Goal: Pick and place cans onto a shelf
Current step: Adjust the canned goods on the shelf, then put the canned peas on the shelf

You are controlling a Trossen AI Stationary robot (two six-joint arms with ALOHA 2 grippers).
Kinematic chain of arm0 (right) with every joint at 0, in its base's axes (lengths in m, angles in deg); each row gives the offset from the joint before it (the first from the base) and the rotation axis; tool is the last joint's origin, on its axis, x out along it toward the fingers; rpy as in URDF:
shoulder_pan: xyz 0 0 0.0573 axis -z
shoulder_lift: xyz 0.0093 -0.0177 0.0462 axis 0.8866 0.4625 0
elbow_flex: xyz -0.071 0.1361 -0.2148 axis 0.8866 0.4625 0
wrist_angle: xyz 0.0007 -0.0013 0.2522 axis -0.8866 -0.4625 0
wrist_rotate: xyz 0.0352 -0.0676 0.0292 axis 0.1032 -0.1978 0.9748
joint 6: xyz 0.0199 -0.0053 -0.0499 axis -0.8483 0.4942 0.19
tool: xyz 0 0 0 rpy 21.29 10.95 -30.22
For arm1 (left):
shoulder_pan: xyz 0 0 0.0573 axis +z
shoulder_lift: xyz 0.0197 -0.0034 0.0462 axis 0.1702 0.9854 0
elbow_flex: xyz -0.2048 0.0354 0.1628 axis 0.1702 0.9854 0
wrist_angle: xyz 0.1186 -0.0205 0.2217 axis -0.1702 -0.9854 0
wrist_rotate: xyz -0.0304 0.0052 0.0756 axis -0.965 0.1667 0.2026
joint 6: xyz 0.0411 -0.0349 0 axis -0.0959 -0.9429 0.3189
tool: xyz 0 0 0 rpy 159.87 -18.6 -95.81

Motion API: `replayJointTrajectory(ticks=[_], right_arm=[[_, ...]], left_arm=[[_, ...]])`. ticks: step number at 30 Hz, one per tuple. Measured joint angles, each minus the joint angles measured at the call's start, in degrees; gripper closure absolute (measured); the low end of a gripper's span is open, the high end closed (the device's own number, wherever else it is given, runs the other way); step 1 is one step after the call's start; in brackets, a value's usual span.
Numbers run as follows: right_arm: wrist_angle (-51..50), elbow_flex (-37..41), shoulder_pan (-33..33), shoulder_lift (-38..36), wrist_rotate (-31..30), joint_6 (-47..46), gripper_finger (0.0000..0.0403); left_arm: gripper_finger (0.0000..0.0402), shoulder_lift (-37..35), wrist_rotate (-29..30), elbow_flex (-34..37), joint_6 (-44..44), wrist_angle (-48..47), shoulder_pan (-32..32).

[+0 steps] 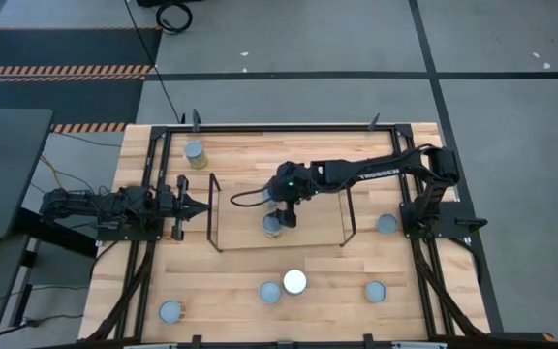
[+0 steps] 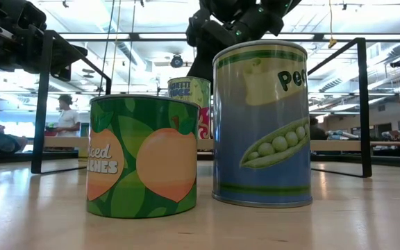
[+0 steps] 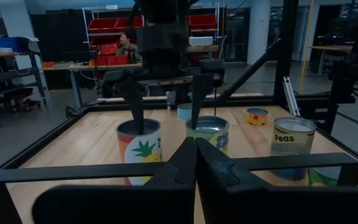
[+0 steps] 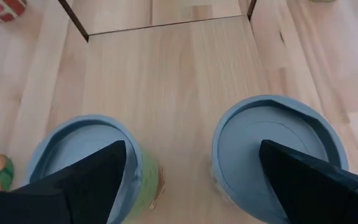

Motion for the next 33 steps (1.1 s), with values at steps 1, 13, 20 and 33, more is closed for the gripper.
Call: replayJointTrajectory(ticks=[1,13,20,33], right_arm=[[-0.05,0.02,-0.21,0.0,-0.53,0.72,0.0023],[0.68,0.12,-0.83,0.12,-1.7,1.59,0.0023],[-0.48,-0.51,-1.16,-0.86,-1.31,1.77,0.0023],[-12.48,-8.66,-10.04,-8.75,-6.07,0.83,0.0023]], left_arm=[[0.039,0.0,0.0,0.0,0.0,0.0,0.0],[0.039,0.0,0.0,-0.02,0.0,0.0,0.0],[0.039,0.0,0.0,-0.02,0.01,0.02,0.0],[0.039,0.0,0.0,0.0,0.0,0.0,0.0]])
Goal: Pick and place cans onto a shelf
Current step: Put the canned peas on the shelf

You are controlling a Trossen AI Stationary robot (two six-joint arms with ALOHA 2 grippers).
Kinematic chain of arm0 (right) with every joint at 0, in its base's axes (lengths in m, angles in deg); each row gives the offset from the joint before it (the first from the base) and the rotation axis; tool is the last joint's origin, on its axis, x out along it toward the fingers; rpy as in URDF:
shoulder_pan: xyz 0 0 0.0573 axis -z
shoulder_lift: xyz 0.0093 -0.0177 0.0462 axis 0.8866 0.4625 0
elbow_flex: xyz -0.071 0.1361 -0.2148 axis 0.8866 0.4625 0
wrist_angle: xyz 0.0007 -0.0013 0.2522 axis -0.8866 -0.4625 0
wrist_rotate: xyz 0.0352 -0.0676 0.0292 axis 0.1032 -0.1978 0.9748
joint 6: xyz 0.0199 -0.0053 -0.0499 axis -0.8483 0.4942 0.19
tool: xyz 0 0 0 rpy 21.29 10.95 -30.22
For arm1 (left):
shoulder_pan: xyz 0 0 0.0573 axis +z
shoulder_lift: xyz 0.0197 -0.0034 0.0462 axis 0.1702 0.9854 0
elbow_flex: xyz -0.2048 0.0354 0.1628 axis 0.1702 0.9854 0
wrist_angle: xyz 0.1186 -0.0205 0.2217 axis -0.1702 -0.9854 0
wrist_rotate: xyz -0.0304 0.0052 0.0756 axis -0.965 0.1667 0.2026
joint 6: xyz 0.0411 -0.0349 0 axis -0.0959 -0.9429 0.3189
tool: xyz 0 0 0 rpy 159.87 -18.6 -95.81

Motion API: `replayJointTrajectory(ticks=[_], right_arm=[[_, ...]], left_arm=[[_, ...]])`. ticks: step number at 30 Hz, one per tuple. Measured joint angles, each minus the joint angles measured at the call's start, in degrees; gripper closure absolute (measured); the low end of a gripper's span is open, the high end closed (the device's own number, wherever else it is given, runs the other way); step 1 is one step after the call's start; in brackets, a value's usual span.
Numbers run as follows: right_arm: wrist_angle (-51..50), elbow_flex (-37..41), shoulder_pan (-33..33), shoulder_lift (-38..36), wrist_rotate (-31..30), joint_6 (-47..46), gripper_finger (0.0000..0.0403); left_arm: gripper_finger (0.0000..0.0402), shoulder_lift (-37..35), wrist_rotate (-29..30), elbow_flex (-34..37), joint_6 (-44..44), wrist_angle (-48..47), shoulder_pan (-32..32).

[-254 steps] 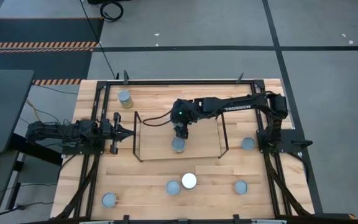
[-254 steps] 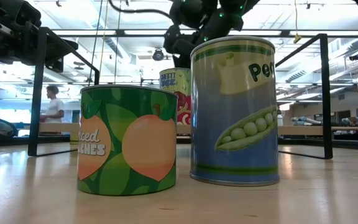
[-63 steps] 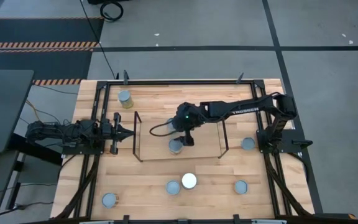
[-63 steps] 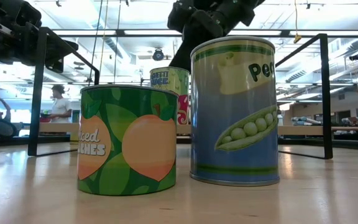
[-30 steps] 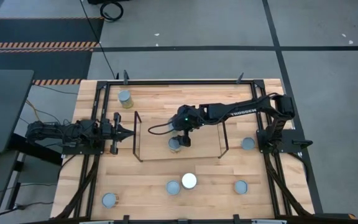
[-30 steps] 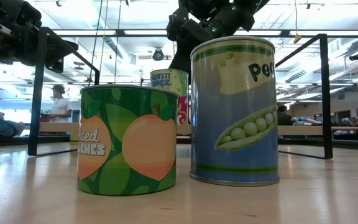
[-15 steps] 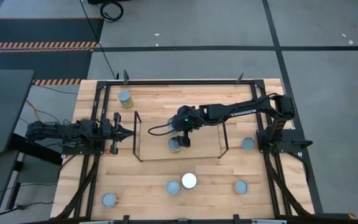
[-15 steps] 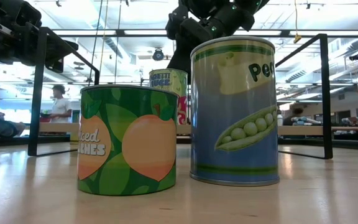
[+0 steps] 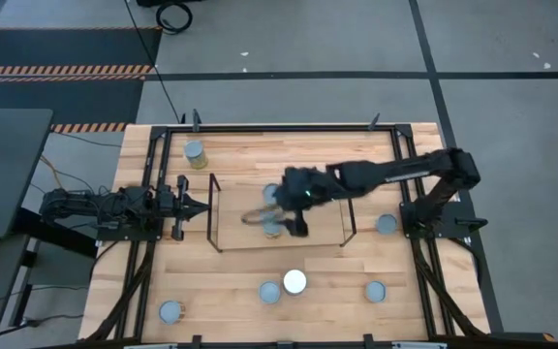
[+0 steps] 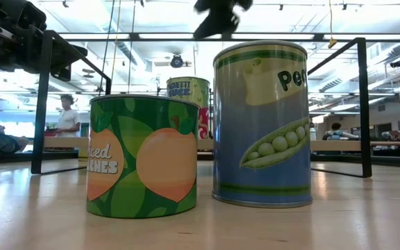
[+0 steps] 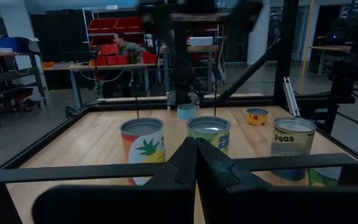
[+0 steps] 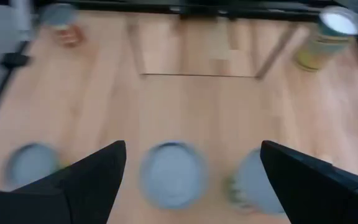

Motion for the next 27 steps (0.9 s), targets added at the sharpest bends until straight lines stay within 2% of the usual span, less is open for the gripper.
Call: replayJointTrajectory(ticks=[6,10,13,20,27], right_arm=[[-4.08,0.0,-13.03,-0.51,-1.58,-6.38,0.0023],[-3.37,0.64,-20.68,2.66,-1.15,-11.07,0.0023],[-1.51,1.01,-23.85,5.95,-1.8,-11.37,0.0023],[4.83,1.07,-23.94,13.33,-1.29,-5.33,0.0023],[1.86,1.07,-20.59,14.66,-2.32,-2.95,0.0023]], left_arm=[[0.039,0.0,0.0,-0.01,0.0,-0.02,0.0],[0.039,0.0,0.0,-0.01,0.0,0.0,0.0],[0.039,0.0,0.0,0.0,0.0,0.0,0.0],[0.039,0.0,0.0,0.0,0.0,0.0,0.0],[0.039,0.0,0.0,-0.01,0.0,0.0,0.0]])
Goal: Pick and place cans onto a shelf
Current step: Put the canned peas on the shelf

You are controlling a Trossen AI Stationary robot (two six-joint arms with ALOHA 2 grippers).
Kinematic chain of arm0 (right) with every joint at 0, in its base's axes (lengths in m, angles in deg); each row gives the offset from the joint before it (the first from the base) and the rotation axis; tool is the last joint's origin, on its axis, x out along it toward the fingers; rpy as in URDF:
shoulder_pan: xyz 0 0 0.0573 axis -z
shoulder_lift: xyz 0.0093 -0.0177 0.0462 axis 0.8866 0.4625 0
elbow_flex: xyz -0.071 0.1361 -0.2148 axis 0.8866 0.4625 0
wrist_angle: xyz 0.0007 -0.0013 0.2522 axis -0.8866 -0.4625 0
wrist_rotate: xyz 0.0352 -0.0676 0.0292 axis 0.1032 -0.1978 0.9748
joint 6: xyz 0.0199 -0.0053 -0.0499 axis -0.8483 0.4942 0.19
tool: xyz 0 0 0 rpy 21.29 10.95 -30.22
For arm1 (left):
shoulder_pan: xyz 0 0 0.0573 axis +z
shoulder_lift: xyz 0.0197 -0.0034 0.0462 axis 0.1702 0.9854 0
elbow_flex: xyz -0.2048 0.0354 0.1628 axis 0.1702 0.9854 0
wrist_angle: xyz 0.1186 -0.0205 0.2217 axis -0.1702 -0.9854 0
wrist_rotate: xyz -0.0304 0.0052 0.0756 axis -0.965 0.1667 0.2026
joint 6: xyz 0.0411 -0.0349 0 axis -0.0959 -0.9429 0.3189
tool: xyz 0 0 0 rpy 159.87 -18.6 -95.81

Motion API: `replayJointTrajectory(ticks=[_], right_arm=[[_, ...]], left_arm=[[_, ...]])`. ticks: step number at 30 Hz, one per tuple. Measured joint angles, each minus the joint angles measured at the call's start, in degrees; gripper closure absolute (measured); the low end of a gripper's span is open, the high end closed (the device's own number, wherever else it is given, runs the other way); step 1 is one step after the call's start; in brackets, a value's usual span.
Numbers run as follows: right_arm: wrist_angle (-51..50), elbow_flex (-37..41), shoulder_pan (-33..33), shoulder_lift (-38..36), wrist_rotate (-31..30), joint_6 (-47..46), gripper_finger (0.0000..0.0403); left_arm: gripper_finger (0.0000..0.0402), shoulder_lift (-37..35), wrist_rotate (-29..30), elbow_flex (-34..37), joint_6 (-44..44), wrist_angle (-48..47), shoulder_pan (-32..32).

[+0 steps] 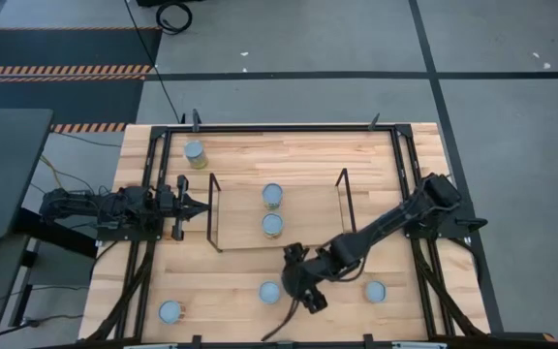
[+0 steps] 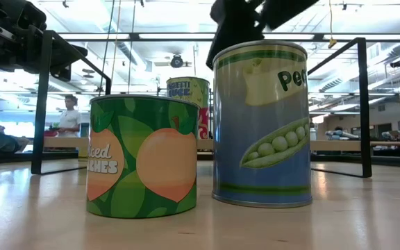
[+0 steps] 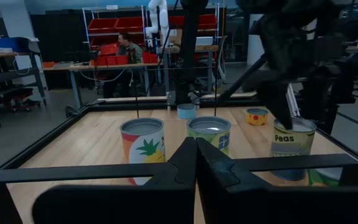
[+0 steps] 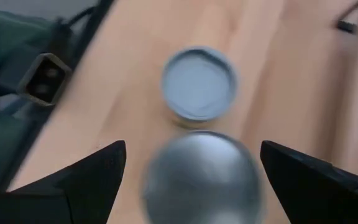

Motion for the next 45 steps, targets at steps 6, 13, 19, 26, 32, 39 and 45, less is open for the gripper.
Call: replayJointTrajectory(ticks=[6,13,19,26,32,39,45], right_arm=[[-1.92,0.0,1.44,0.02,3.71,0.8,0.0023],[0.76,2.89,1.49,0.02,5.21,0.81,0.0023],[0.75,3.74,1.51,0.04,4.07,0.95,0.0033],[-0.28,3.61,1.51,-0.1,5.01,0.95,0.0082],[-9.9,-2.42,1.35,-4.66,6.78,-1.36,0.0082],[-19.01,-6.29,3.74,-15.9,-5.26,-1.85,0.0074],[-22.53,-2.67,12.91,-22.38,-12.15,-3.81,0.0078]], left_arm=[[0.039,0.0,0.0,0.0,0.0,0.01,0.0],[0.039,0.0,0.0,0.0,0.0,0.0,0.0],[0.039,0.0,0.0,0.01,0.0,0.0,0.0],[0.039,0.0,0.0,0.0,0.0,0.0,0.0],[0.039,0.0,0.01,-0.01,0.0,0.0,0.0],[0.039,0.0,0.0,0.0,0.02,-0.02,0.0],[0.039,0.0,0.0,0.01,0.0,0.0,0.0]])
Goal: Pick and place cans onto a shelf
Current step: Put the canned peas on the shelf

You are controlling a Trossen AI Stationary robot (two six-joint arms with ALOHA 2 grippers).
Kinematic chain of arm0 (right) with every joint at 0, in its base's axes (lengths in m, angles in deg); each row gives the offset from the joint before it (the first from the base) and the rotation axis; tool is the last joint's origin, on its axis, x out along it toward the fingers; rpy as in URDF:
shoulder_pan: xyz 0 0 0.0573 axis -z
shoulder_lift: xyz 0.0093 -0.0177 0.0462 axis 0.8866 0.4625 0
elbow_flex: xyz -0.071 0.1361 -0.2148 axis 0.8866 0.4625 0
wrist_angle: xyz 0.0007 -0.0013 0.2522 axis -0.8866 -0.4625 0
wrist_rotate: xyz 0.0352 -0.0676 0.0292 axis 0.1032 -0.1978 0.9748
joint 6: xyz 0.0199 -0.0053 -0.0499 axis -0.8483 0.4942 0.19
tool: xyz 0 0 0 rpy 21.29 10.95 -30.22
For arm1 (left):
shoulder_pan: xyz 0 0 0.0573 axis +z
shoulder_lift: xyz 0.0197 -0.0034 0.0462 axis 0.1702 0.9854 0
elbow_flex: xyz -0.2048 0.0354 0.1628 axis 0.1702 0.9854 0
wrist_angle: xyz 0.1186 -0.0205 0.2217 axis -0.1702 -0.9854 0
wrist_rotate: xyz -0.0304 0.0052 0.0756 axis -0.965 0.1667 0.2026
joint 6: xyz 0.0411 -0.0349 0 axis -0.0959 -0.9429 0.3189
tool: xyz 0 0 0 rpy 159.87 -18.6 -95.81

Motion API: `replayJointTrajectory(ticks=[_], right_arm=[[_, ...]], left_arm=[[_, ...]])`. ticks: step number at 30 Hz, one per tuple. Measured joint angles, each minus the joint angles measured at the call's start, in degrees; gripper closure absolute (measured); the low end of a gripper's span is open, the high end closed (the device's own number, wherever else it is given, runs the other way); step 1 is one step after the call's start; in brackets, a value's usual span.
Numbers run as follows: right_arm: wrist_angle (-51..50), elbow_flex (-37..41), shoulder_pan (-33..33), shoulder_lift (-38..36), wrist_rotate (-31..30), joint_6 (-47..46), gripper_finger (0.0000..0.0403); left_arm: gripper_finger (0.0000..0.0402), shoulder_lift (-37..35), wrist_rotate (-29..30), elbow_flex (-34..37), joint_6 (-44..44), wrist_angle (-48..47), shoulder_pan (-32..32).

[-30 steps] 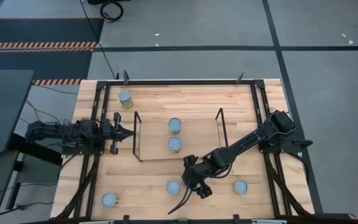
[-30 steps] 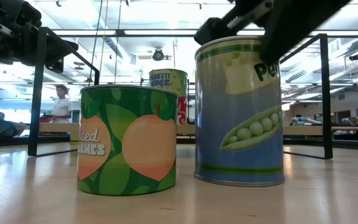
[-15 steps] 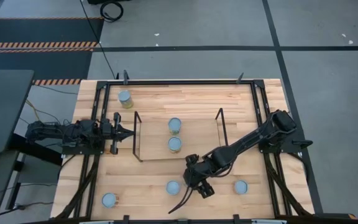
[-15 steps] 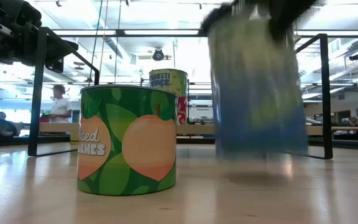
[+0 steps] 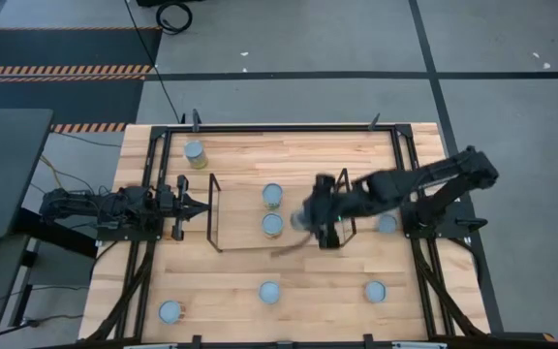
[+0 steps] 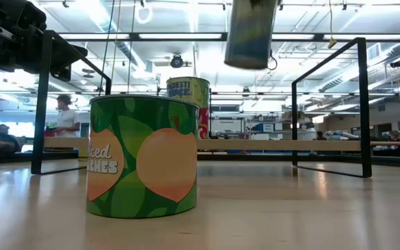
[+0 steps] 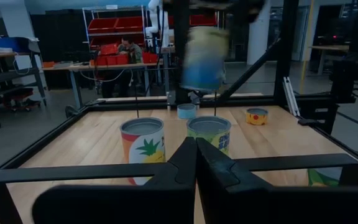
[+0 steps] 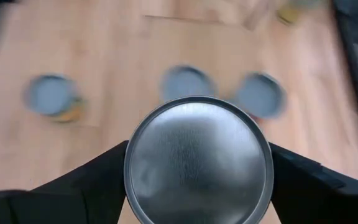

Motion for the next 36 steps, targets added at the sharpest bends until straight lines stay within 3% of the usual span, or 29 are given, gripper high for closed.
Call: replayJointTrajectory(ticks=[7,14,22,30,36], right_arm=[[4.54,10.75,12.71,-2.06,6.73,0.79,0.0076],[14.62,19.0,20.01,-1.79,16.24,2.03,0.0075],[16.82,20.93,21.63,-1.86,18.98,1.86,0.0066],[17.51,21.73,21.9,0.31,17.86,2.89,0.0027],[19.54,21.73,21.85,0.41,17.54,2.91,0.002]], left_arm=[[0.039,0.0,0.0,0.0,0.01,0.02,0.0],[0.039,0.0,0.0,0.0,0.01,0.0,0.0],[0.039,0.0,0.0,0.01,0.0,0.02,0.0],[0.039,0.0,0.01,-0.01,0.0,-0.02,0.0],[0.039,0.0,0.02,0.01,0.0,0.04,0.0]])
